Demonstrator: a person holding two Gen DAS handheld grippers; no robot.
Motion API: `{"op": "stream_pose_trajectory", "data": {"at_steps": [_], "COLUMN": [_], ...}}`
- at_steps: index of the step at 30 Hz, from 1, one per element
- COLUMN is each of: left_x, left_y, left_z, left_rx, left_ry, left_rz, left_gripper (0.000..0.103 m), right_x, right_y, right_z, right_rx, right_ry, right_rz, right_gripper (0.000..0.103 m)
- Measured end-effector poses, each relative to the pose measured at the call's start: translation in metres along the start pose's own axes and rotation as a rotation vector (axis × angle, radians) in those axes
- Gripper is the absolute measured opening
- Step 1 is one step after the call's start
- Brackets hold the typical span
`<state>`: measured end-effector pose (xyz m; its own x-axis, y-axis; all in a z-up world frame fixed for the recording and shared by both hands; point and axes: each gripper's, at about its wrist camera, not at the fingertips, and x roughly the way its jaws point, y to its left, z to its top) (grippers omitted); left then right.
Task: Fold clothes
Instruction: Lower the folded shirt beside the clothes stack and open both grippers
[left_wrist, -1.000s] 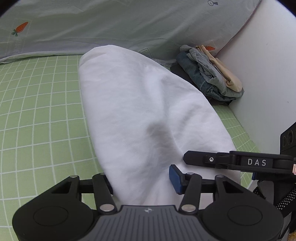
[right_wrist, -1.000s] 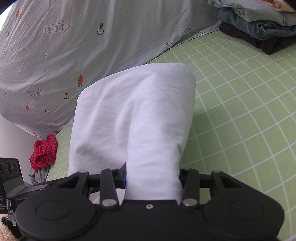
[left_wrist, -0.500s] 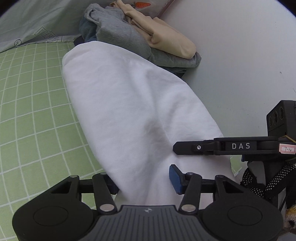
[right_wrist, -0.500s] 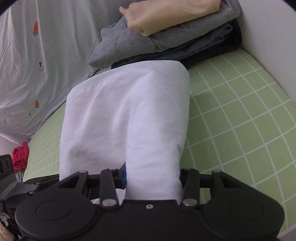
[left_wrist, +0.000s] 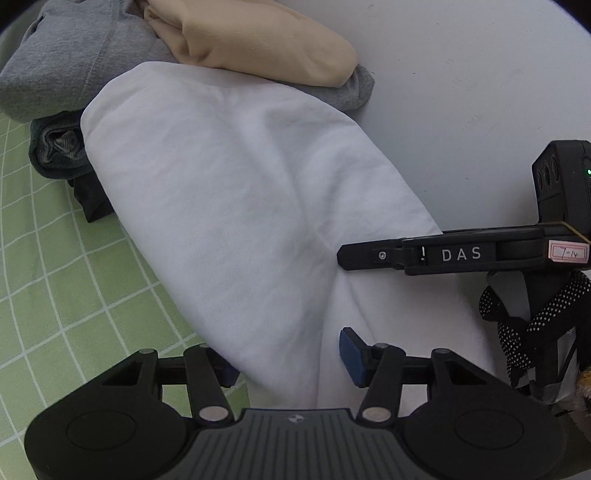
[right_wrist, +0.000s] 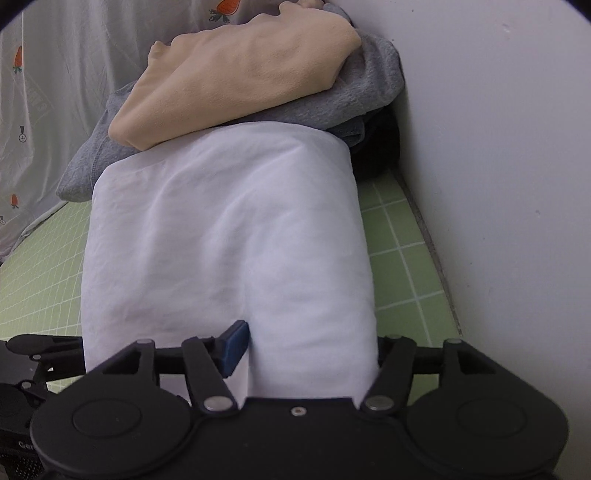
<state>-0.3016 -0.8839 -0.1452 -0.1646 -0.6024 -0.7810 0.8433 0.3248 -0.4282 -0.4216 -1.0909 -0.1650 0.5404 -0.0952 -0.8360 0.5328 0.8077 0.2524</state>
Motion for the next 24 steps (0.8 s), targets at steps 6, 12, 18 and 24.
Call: {"op": "stream_pose_trajectory", "data": {"at_steps": [6,12,18,24], "left_x": [-0.033,-0.015,-0.016,-0.06], "left_y": [0.031,0.041,0.031,0.015], "left_z": [-0.001,0.001,0.011,-0.004], "left_rx": [-0.068,-0.123,-0.073,0.046], "left_ry": [-0.06,-0.036,-0.029,-0.146], "left_rz": [0.088,0.139,0.176,0.17], "left_gripper": [0.066,0.076,0.078,0.079], "right_x": [-0.031,-0.048,-0.003,-0.015], "right_y": [0.032,0.06,0.068,0.085], "right_z": [-0.019,-0.041,-0.051,-0.057], "right_rx": [-0.031,-0.112,-0.138,-0.097], "right_ry": [-0.179,-0.43,-0.33,-0.322], "right_rz": [-0.219,-0.279,-0.322,-0.351], "right_gripper": [0.089,0.094,0.092,0.095]}}
